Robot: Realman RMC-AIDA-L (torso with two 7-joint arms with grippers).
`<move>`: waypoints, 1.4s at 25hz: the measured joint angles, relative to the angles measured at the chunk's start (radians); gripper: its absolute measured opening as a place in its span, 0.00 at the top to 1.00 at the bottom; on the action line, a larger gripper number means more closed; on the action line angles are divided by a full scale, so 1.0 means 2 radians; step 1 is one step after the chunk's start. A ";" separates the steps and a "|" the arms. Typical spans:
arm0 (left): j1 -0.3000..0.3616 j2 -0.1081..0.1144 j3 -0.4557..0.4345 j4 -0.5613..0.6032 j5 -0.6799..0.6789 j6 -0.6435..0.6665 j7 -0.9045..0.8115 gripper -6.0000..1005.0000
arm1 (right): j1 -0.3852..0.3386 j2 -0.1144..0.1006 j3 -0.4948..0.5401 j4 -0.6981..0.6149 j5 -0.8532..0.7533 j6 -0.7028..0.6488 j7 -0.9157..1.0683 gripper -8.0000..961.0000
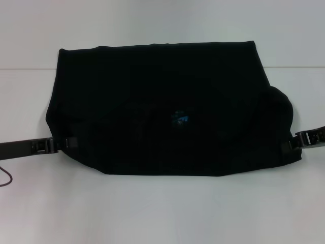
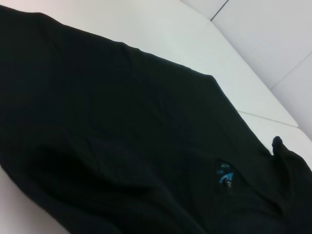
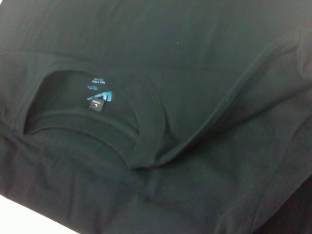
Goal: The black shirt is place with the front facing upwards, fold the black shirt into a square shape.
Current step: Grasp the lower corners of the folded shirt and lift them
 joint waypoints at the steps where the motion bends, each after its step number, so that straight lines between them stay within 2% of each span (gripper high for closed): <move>1: 0.000 0.000 0.000 0.000 0.000 0.003 -0.001 0.99 | 0.000 0.000 0.002 0.000 0.000 -0.004 -0.002 0.94; 11: 0.009 0.009 -0.021 0.000 -0.002 0.042 -0.016 0.99 | -0.002 -0.002 0.011 0.000 0.000 -0.033 -0.018 0.94; 18: 0.019 0.014 -0.021 -0.001 0.002 0.070 -0.023 0.99 | -0.009 -0.002 0.011 -0.001 0.000 -0.068 -0.027 0.94; 27: 0.026 0.026 -0.019 -0.012 0.024 0.120 -0.032 0.99 | -0.025 -0.003 0.008 -0.005 -0.003 -0.114 -0.050 0.94; 35: 0.025 0.026 -0.018 -0.014 0.054 0.173 -0.043 0.99 | -0.030 -0.003 0.008 -0.002 -0.003 -0.157 -0.079 0.94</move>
